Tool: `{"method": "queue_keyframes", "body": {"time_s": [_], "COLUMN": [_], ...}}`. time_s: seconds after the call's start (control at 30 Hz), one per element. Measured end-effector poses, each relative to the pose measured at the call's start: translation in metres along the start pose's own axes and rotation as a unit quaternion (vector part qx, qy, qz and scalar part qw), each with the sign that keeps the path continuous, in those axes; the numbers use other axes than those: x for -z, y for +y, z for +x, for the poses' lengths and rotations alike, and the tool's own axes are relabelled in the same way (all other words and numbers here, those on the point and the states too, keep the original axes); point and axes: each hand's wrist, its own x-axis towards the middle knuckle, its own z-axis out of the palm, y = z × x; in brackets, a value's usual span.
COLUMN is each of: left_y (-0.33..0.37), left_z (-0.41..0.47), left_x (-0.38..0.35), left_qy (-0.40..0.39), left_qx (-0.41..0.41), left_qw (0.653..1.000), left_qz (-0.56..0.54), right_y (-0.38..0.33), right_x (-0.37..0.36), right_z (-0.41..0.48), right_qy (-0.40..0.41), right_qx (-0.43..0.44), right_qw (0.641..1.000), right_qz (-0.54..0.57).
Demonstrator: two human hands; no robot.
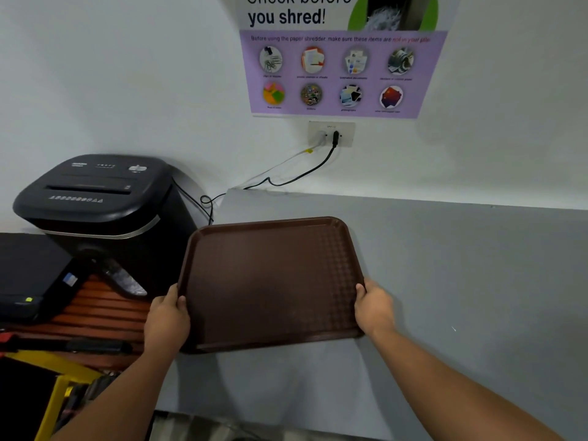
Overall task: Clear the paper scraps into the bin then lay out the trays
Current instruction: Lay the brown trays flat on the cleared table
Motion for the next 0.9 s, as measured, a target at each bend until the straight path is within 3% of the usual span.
{"method": "queue_keyframes", "body": {"time_s": [0.47,0.6,0.67,0.77,0.9], "left_y": [0.002,0.019,0.029,0.038,0.049], "left_z": [0.015,0.014,0.008,-0.007,-0.018], "left_x": [-0.006,-0.008,-0.011,-0.019,-0.029], "left_qy": [-0.041,-0.082,-0.049,0.063,0.070], "left_qx": [0.036,0.019,0.048,0.139,0.185], "left_qw": [0.992,0.973,0.964,0.944,0.934], "left_qz": [-0.110,-0.214,-0.258,-0.291,-0.299], "right_y": [0.015,0.033,0.038,0.041,0.046], "right_x": [0.010,0.012,0.012,0.010,0.004], "right_z": [-0.008,-0.005,-0.008,-0.017,-0.015], "right_qy": [-0.004,0.022,0.038,0.063,0.050], "right_qx": [0.023,-0.004,-0.031,-0.052,-0.051], "right_qw": [0.993,0.990,0.986,0.976,0.973], "right_qz": [0.113,0.136,0.159,0.201,0.220]}}
